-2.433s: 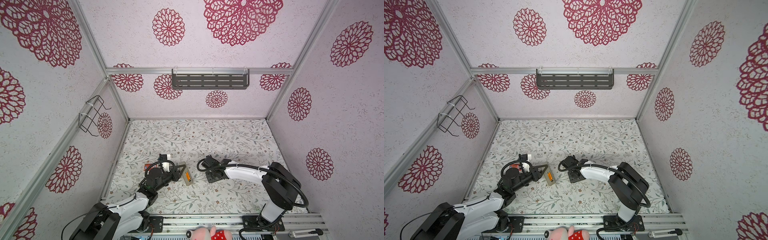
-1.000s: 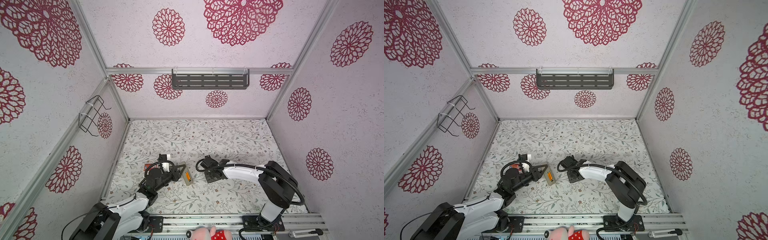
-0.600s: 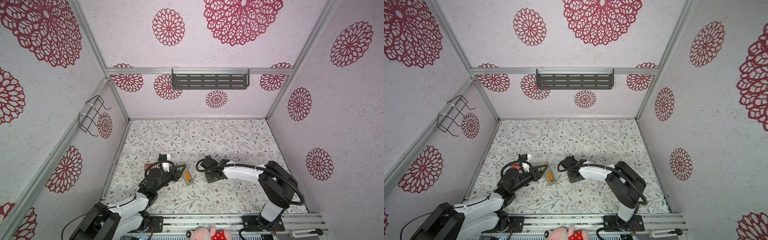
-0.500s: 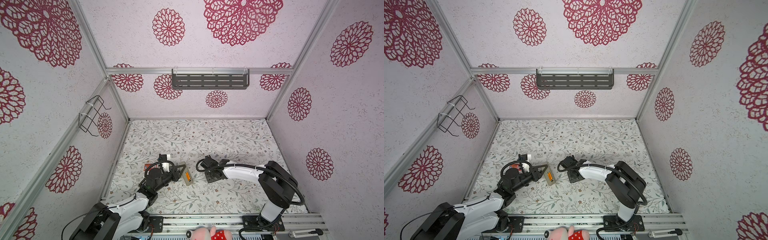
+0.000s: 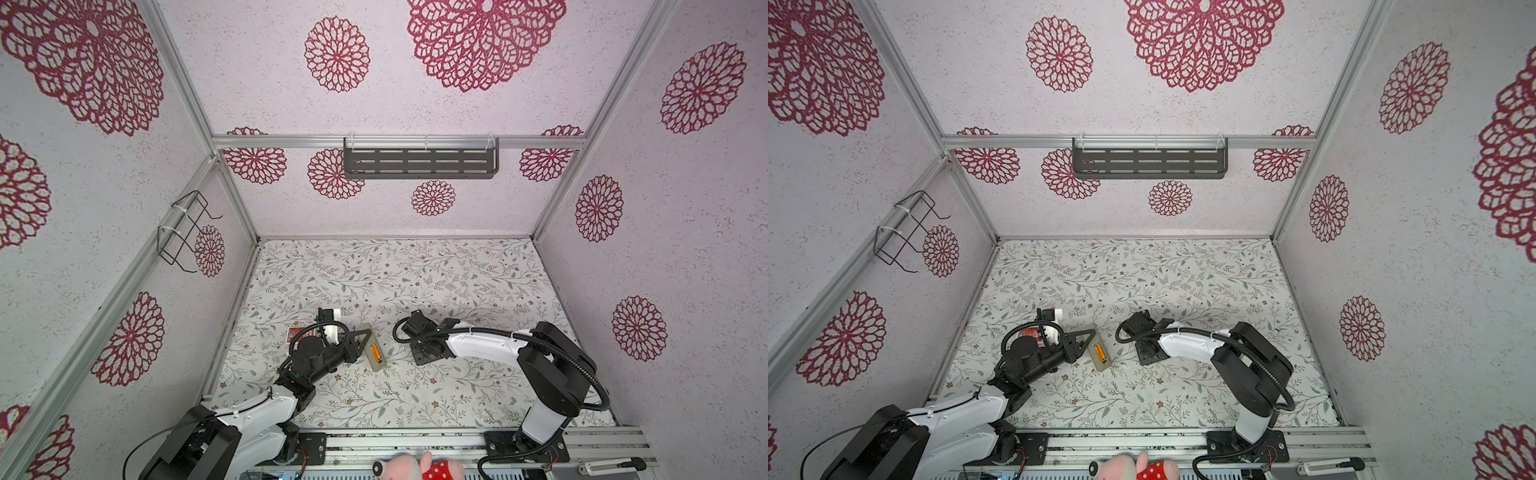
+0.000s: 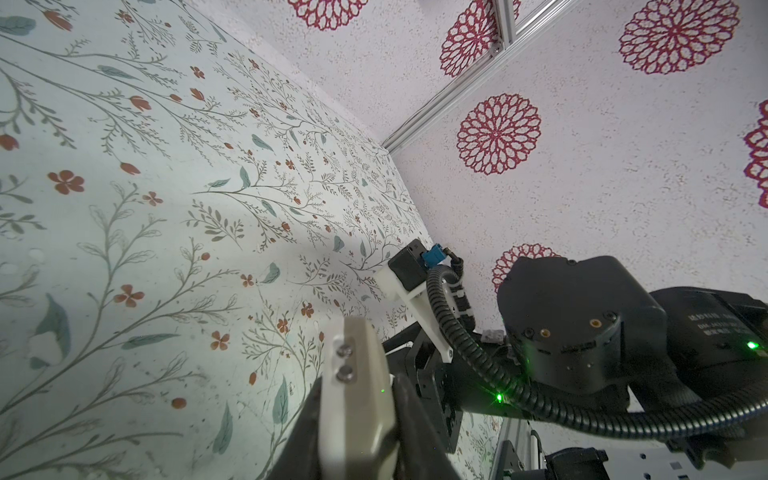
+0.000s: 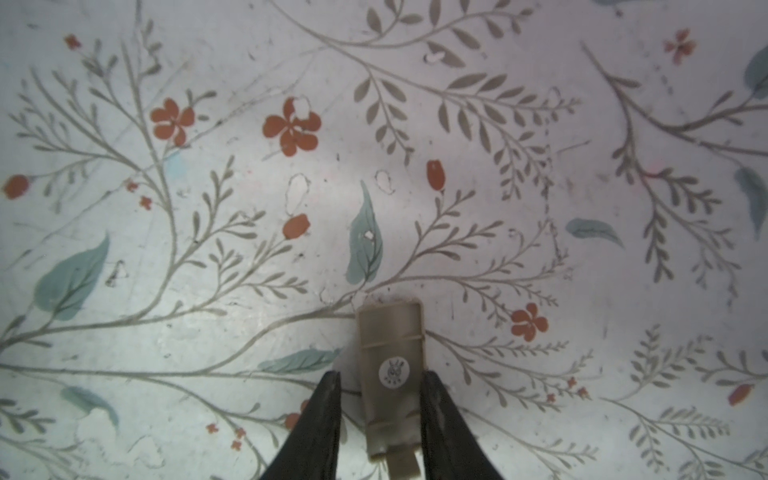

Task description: Load the batteries into the remote control

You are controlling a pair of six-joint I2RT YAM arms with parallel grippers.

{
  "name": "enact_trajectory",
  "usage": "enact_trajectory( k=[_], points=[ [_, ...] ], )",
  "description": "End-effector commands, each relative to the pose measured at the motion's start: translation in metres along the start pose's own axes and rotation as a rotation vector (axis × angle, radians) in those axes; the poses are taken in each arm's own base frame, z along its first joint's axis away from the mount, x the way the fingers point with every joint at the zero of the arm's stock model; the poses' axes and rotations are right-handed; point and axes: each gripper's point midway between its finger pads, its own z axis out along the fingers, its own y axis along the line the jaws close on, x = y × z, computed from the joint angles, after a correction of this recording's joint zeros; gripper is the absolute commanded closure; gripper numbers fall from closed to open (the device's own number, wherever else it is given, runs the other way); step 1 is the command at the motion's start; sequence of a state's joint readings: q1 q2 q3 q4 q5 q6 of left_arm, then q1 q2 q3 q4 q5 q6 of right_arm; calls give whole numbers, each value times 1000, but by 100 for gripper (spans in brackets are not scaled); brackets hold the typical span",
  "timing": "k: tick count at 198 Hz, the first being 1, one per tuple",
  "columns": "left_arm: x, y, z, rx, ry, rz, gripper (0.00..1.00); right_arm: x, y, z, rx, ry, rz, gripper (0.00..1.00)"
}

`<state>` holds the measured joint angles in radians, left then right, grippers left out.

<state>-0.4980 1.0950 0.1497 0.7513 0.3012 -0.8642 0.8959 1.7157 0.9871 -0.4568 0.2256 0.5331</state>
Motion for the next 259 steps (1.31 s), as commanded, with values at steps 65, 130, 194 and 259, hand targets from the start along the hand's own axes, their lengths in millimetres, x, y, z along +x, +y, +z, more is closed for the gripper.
enact_trajectory(
  k=[65, 130, 194, 259],
  points=[
    [-9, -9, 0, 39, -33, 23, 100, 21, -19, 5, 2, 51, 34, 67],
    [-10, -9, 0, 38, -33, 24, 100, 25, -23, 9, 9, 60, 37, 70],
    [-9, -8, 1, 36, -28, 20, 100, 7, -17, -9, 15, 16, 12, 61],
    [-8, -9, 1, 41, -29, 20, 100, 1, -8, -14, -14, -4, 12, 64]
  ],
)
